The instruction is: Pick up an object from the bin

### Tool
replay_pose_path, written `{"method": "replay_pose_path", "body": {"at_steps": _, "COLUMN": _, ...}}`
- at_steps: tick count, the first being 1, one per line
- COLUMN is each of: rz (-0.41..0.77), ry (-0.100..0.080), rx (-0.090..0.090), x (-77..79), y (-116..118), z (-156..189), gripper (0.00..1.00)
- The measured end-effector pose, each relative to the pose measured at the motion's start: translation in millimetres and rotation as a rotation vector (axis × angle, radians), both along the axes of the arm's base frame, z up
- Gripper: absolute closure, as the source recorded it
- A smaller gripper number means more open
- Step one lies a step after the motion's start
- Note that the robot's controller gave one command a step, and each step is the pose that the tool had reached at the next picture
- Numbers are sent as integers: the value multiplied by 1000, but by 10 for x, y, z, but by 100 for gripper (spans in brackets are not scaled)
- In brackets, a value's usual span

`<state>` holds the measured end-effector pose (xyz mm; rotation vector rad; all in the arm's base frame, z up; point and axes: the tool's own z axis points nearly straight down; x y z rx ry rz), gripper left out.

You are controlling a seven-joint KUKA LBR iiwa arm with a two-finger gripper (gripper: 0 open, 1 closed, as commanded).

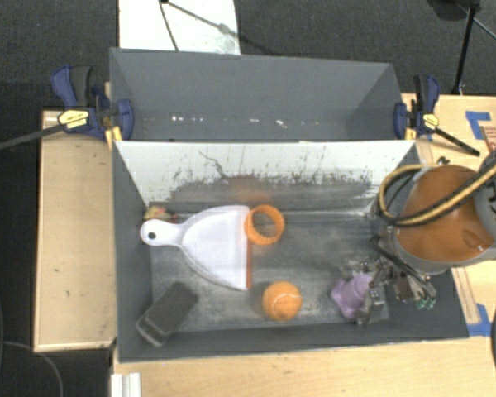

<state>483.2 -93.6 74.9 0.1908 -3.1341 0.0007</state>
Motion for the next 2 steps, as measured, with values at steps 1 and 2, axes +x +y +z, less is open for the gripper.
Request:
{"method": "replay_pose_path", "body": {"at_steps": 1, "rz": -2, "ry": 4, "rx": 2, "x": 149, "y": -50, "z": 422, "gripper": 100}}
{"method": "replay_pose_path", "body": {"at_steps": 2, "rz": 98, "ry": -3, "rx": 1, "x": 43, "y": -179, "z": 877, "gripper": 100}}
